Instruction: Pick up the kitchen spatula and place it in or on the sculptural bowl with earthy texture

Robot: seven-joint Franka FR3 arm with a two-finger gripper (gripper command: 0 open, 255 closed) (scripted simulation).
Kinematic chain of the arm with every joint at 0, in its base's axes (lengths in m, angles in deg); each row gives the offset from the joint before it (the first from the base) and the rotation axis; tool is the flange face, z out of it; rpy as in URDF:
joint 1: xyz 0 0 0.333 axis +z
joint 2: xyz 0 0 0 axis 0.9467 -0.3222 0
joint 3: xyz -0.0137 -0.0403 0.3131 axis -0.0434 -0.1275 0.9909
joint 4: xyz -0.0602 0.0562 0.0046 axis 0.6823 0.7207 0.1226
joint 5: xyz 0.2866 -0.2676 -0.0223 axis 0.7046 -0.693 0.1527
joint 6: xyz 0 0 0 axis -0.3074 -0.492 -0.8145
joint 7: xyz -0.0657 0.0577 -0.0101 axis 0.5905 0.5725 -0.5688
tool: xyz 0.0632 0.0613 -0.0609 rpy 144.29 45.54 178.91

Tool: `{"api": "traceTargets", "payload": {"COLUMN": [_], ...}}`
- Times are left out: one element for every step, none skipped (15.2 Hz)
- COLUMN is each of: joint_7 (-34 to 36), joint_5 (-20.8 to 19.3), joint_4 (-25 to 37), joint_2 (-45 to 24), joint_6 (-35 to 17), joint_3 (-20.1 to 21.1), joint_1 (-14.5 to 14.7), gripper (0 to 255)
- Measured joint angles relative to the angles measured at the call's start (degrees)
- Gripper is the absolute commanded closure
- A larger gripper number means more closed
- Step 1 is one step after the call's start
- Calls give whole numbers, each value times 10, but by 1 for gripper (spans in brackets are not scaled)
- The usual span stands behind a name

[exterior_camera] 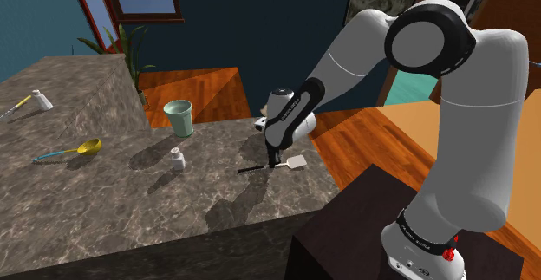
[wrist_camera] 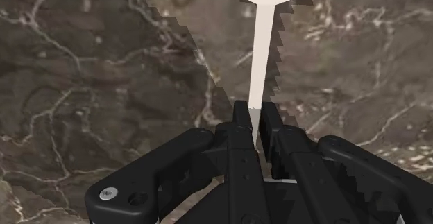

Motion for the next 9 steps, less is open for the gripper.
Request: {"api": "traceTargets", "payload": {"joint_7": [0, 0, 0, 0, 2, 5, 5, 6, 7], "joint_5": [0, 0, 0, -1, -2, -4, -5, -7, -8], "joint_4": [0, 0, 0, -1, -2, -2, -3, -4, -6], "joint_2": [0, 0, 0, 3, 10, 17, 24, 31, 39], "joint_6": [0, 0, 0, 2, 8, 14, 20, 27, 32], "joint_3": [0, 0, 0, 0, -2, -3, -4, -5, -6], "joint_1": [0, 0, 0, 0, 2, 3, 3, 3, 4], "gripper": [255, 255, 255, 255, 255, 255, 255, 255, 255]}}
